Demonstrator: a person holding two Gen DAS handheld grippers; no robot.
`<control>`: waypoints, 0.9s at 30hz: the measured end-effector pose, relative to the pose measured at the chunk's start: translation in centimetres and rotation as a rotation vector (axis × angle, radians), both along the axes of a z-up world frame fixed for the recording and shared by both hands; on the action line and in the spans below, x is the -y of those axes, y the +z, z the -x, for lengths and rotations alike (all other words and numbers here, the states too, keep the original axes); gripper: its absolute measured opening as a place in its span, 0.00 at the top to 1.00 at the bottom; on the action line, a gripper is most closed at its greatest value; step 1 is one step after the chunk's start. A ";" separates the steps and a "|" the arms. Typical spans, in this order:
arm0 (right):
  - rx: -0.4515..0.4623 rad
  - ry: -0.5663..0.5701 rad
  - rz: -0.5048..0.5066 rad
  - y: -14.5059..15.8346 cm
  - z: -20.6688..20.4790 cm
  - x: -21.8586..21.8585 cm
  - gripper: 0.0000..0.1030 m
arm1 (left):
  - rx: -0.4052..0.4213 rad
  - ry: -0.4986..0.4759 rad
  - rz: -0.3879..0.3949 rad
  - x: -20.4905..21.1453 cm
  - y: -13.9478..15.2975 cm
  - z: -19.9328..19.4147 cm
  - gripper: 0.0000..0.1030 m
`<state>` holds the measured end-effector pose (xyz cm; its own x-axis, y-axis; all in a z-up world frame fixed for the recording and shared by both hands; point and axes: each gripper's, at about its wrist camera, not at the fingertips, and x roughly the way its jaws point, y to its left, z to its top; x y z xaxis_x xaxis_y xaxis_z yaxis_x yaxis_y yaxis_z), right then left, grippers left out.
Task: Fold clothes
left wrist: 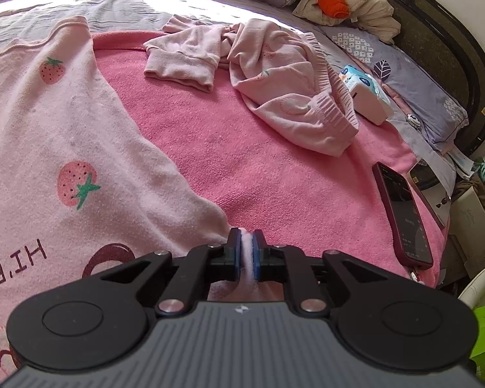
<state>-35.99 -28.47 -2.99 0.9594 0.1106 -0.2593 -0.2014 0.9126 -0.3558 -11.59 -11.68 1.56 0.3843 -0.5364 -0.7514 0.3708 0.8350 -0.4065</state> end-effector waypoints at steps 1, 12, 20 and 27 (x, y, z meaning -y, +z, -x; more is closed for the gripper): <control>-0.017 -0.002 -0.018 0.0 0.1 0.3 0.95 | 0.003 0.000 -0.003 0.0 0.0 0.0 0.85; 0.061 0.057 -0.078 1.6 2.1 1.2 0.58 | 0.035 0.032 -0.057 0.3 2.2 0.0 0.87; 0.107 0.076 0.091 0.9 -0.3 -1.9 0.47 | 0.172 -0.005 -0.139 -1.2 6.4 2.9 0.86; 0.138 0.092 0.115 0.7 -2.7 -3.4 0.69 | 0.181 -0.162 -0.338 0.8 2.9 7.7 0.64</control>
<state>-33.26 -25.02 -2.32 0.9741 0.1763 -0.1417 -0.2236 0.8443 -0.4870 -19.26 -12.45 4.48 0.4572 -0.3355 -0.8237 0.5487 0.8352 -0.0357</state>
